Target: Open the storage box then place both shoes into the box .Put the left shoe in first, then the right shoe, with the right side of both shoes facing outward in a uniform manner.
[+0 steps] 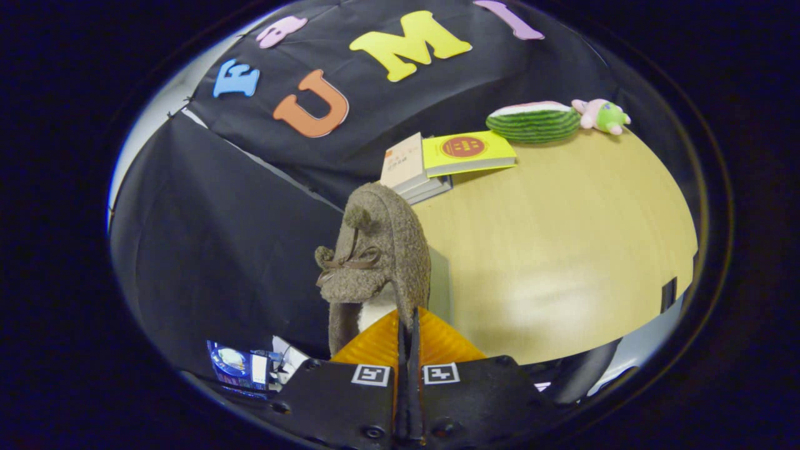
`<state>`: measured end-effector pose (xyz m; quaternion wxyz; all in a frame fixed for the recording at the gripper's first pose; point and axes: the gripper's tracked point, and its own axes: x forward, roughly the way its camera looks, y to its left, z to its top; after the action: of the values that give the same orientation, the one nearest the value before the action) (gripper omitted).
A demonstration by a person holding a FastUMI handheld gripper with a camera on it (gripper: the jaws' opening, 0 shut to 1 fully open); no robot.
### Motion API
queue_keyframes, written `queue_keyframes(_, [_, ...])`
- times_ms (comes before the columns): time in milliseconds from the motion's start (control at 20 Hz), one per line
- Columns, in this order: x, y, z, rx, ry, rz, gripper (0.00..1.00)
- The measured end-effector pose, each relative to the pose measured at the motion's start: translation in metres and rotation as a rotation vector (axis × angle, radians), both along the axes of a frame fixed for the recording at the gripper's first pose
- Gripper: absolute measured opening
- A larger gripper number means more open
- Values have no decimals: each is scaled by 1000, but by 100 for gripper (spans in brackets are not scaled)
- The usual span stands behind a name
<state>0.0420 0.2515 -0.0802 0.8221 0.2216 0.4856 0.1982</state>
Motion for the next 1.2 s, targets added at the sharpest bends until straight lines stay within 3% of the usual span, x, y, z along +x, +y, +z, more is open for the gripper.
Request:
queue_keyframes(450, [7, 84, -60, -29, 84, -29, 6])
queue_keyframes(950, [23, 94, -132, -87, 202, -124, 7])
queue_keyframes(1050, [27, 93, -127, -93, 155, -107, 17])
queue_keyframes(1100, [30, 90, -116, -102, 119, -99, 17])
queue_keyframes(1200, [31, 89, -103, -121, 31, -75, 30])
